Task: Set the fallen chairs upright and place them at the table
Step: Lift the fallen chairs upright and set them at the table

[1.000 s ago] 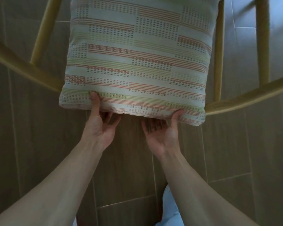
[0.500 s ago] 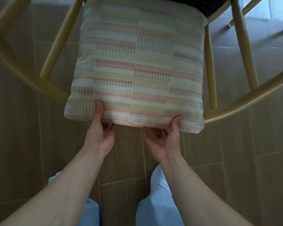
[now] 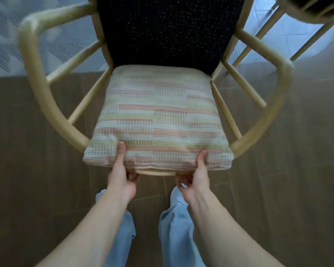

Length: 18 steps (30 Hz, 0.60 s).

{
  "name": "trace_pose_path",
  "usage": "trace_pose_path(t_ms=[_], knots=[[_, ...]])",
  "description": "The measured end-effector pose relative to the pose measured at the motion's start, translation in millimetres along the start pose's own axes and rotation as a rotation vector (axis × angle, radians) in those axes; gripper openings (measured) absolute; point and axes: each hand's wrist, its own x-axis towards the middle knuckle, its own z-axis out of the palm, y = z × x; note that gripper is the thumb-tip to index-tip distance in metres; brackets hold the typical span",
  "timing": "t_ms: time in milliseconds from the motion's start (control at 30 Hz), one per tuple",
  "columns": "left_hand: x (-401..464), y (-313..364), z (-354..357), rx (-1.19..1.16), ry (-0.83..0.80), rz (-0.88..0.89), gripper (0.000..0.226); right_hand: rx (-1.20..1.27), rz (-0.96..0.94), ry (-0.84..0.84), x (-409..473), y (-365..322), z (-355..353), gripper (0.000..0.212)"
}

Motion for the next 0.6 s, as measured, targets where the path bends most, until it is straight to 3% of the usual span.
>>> trace_pose_path(t_ms=[200,367,600], knots=[[-95,33,38,0.068,0.040,0.016,0.069,-0.098,-0.107,0.162,-89,-65,12,0.060],[-156,78,82,0.157,0.045,0.082,0.056,-0.191,-0.168,0.212,-144,-129,38,0.065],[-180,146,166,0.229,0.067,0.151,0.051,-0.283,-0.152,0.080,-164,-220,95,0.061]])
